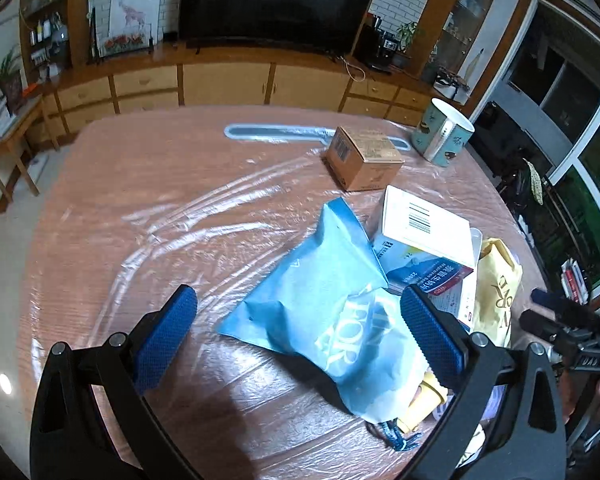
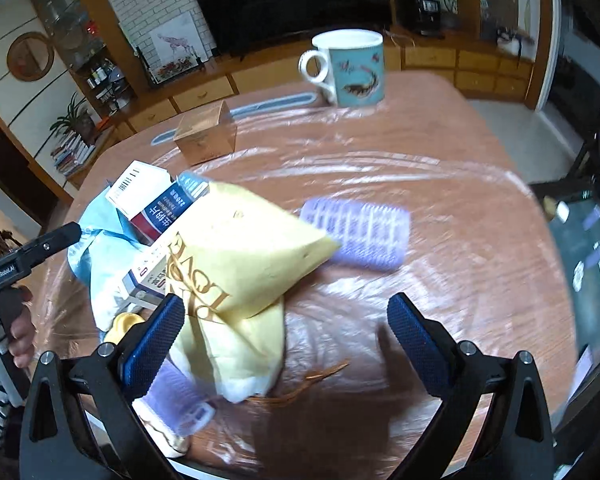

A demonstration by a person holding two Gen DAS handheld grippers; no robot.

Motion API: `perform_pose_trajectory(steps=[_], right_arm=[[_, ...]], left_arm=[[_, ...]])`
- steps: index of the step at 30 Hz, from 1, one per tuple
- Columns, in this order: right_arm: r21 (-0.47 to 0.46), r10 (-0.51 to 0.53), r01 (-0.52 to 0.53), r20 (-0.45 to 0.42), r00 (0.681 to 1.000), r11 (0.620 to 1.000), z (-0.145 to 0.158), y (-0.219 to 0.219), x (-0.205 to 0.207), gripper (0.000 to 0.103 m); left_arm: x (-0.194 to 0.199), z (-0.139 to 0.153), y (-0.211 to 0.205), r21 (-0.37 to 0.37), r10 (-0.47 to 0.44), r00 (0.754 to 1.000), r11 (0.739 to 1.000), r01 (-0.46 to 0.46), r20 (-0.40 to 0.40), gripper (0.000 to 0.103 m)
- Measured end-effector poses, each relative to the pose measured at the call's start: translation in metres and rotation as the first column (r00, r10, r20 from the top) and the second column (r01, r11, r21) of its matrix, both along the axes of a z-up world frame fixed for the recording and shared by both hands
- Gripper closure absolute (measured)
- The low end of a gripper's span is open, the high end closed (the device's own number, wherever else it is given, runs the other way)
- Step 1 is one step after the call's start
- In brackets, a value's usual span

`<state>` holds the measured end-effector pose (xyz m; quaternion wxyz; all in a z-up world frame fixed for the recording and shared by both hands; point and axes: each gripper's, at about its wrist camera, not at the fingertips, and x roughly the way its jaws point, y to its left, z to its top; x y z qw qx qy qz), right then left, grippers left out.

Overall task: Collect trash
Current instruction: 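Grasp the yellow paper bag with the right tool while the left tool grasps the blue bag, then carry both bags over the black trash bin beside the table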

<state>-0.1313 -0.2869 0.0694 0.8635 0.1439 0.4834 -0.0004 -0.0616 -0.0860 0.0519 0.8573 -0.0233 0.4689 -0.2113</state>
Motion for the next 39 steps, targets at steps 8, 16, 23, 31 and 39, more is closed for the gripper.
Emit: perform_pose_trajectory(steps=[8,16,23,31,39], right_arm=[[0.078,-0.019,0.023,-0.060,0.998,0.997,-0.020,0.019,0.023,0.004],[0.069,-0.012,0.018,-0.085,0.996,0.997,-0.030,0.029,0.034,0.012],[0.148,0.029,-0.023,-0.039,0.999,0.989,-0.026,0.025,0.033,0.042],[0.092,0.038,-0.043,0.049,0.998,0.995,0.003,0.026,0.022,0.044],[0.051,0.024,-0.030,0.109,0.994,0.998,0.024,0.025,0.014,0.045]], left_arm=[[0.009,-0.027,-0.009,-0.012,-0.030,0.996,1.000,0.029,-0.080,0.001],[0.012,-0.041,-0.010,-0.044,-0.038,0.996,0.998,0.034,-0.081,0.001],[0.003,-0.031,0.000,-0.099,-0.047,0.997,0.994,0.041,-0.058,0.034],[-0.007,-0.013,0.019,-0.154,-0.024,0.999,0.988,0.020,-0.025,0.052],[-0.018,0.007,0.031,-0.171,-0.023,0.999,0.985,0.028,0.034,0.059]])
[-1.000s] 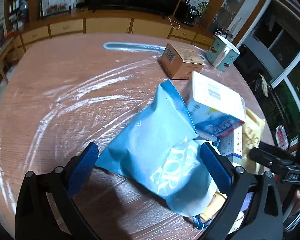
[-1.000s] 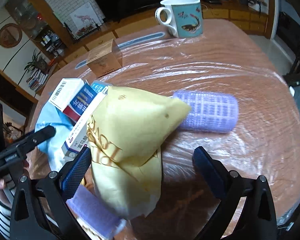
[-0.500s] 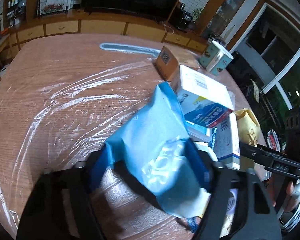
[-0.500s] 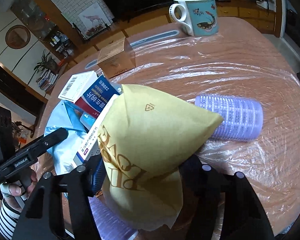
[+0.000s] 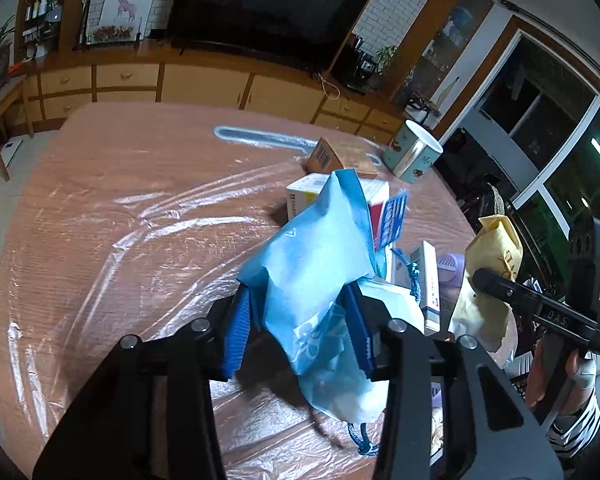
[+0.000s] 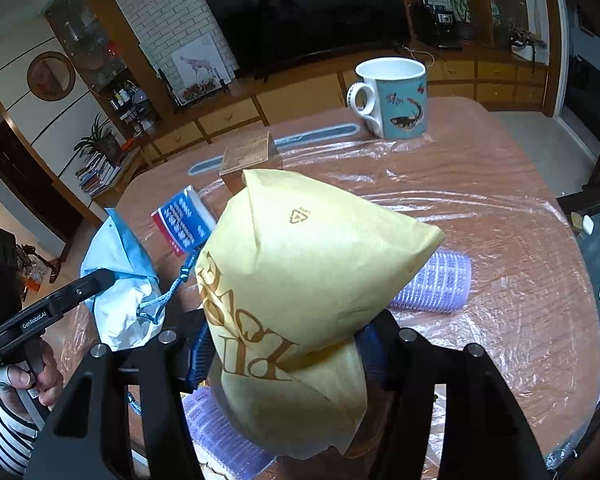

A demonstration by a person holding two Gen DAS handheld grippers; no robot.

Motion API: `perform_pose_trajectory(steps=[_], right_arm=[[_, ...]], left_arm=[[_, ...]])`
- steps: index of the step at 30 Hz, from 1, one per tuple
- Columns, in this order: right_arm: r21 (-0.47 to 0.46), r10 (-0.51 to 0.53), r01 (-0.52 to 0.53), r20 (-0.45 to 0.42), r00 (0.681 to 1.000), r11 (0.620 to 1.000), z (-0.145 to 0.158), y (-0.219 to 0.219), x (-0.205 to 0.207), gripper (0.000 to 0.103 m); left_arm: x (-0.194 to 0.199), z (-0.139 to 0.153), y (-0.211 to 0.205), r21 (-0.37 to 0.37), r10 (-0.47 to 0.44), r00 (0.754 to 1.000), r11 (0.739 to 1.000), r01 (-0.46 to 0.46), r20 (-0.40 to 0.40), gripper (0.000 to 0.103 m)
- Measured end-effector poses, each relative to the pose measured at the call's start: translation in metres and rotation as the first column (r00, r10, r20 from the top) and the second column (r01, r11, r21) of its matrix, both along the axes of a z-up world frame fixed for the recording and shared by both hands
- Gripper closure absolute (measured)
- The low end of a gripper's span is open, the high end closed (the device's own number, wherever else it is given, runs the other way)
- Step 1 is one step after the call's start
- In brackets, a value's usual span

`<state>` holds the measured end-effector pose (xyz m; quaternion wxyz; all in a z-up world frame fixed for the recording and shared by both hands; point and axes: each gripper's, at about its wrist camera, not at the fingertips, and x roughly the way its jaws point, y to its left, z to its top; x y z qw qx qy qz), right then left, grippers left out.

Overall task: Collect trash
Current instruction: 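Carry both bags over the black trash bin beside the table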

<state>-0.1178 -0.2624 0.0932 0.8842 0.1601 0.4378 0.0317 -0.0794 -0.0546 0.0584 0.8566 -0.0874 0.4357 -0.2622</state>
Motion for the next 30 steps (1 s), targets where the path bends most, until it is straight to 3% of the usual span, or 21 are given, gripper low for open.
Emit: perform_pose_trajectory(steps=[10,17,30], right_arm=[[-0.025,0.027,-0.025,0.056,0.998,0.999,0.022,0.018,-0.017,0.046],[-0.098,0.007,0.005,0.124,0.992,0.995,0.042,0.025,-0.028,0.046],[-0.104,0.042,-0.027,0.150,0.988,0.994,0.055,0.052,-0.064,0.046]], left_arm=[[-0.021,0.019,0.011,-0.022,-0.030,0.999,0.999,0.031,0.036,0.059],[-0.038,0.040,0.015,0.063,0.002,0.990,0.998,-0.011,0.142,0.059],[-0.064,0.053,0.018,0.086,-0.039,0.985,0.996,0.025,0.166,0.059]])
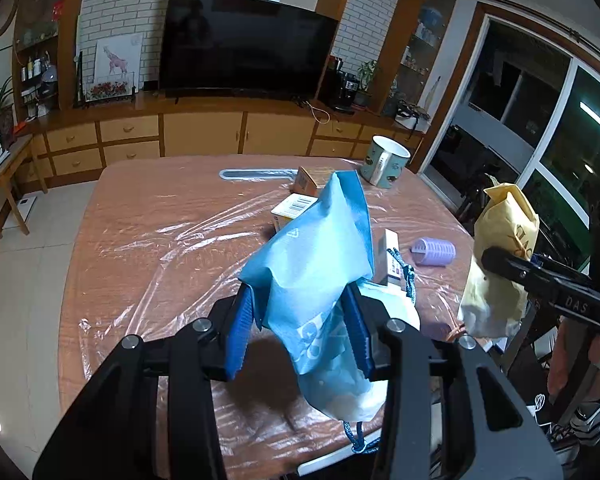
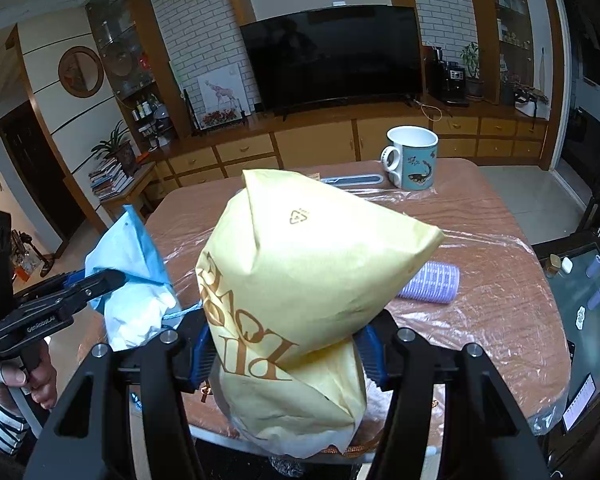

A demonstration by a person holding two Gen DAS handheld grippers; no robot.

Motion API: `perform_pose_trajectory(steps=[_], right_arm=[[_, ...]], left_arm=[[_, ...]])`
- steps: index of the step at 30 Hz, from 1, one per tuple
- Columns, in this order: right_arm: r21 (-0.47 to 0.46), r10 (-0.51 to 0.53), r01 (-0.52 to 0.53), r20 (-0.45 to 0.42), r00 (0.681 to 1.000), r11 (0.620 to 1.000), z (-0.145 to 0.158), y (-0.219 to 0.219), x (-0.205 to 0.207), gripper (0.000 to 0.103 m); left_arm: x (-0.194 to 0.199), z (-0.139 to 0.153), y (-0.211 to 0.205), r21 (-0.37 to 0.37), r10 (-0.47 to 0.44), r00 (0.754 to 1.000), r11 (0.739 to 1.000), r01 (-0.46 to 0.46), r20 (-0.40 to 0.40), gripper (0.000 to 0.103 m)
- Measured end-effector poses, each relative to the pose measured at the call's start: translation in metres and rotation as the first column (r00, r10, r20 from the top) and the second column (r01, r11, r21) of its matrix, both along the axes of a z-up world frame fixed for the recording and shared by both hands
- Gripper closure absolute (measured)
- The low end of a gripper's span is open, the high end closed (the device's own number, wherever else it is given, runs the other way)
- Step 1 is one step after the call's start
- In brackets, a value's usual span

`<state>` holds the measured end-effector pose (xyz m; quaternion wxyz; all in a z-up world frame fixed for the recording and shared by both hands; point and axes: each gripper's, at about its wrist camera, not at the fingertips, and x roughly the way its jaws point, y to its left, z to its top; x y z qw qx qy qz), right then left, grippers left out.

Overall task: Collect trash
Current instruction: 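Carry both bags over the black trash bin beside the table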

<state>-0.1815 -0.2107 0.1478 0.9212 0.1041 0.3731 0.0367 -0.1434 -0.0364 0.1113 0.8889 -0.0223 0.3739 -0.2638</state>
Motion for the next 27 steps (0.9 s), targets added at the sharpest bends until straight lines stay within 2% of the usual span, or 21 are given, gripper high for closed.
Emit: perform_pose_trajectory(steps=[5,12,27], right_arm=[[0.008,0.042,-0.042,-0.003,0.999,0.999,0.002,0.007,-0.015,0.046],[0.018,0.108,-0.108,-0.017,0.994,0.994,-0.004,0.004,-0.042,0.046],[0.071,0.251,-0.244,-0.126,0.960,0.967,-0.039,0.004,-0.102,0.046]], left_arm=[[-0.018,0.005,0.000,-0.019,-0.009,1.000,1.000,0.009,0.001,0.059],[-0.051,0.005,-0.011,-0.003,0.005,1.000,1.000,-0.005,-0.002,0.059],[-0.128,-0.028,-0.029,0.065,0.022,0.997,0.998,-0.016,-0.079,0.059]])
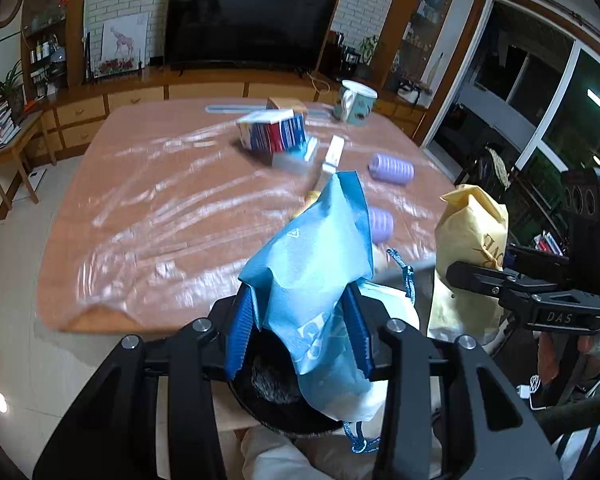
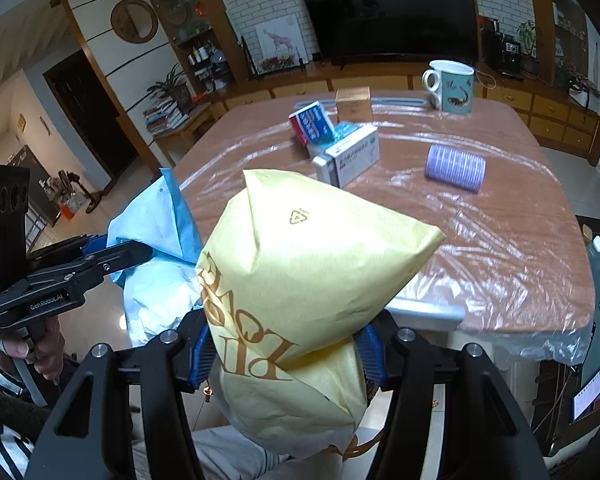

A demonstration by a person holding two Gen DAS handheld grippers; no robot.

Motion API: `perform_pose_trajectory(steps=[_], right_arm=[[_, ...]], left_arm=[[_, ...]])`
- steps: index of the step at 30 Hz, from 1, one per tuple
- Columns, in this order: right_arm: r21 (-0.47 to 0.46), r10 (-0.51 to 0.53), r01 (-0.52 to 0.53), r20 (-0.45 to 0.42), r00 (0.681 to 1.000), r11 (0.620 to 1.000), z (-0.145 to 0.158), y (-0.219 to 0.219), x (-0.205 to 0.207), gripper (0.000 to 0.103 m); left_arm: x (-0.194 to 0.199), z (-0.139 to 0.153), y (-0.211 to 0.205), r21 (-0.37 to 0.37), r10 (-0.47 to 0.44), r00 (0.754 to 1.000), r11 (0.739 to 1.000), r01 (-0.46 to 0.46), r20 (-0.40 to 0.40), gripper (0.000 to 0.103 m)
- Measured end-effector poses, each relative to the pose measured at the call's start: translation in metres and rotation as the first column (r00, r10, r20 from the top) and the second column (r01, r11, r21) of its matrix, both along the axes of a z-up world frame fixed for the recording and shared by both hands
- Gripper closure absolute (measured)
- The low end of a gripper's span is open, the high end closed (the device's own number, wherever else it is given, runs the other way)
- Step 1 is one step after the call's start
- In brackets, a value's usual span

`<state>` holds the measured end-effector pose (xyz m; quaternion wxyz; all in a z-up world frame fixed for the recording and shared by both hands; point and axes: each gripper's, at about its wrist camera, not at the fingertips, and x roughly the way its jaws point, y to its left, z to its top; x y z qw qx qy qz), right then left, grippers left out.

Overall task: Collect trash
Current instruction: 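Carry both bags over the black trash bin beside the table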

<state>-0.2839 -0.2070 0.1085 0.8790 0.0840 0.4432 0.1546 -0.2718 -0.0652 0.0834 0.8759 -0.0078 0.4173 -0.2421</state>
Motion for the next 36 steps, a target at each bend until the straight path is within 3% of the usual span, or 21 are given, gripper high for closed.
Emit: perform_pose_trajectory(steps=[11,36], right_arm=[[-0.003,0.044,-0.044,-0.097,0.994,0.999,-0.035,0.003,-0.012,0.046],[-0.078,0.039,-0.061,-0.252,0.967,0.995,-0.114,0.011,0.004,0.046]], left_arm=[[-0.021,-0.032,-0.012,0.054,-0.012,0.998,0.998,0.015,-0.061,0.059],[-0.012,-0.107,-0.023,0.200,-0.052,0.978,0.975,0.093,-0.201,0.059]])
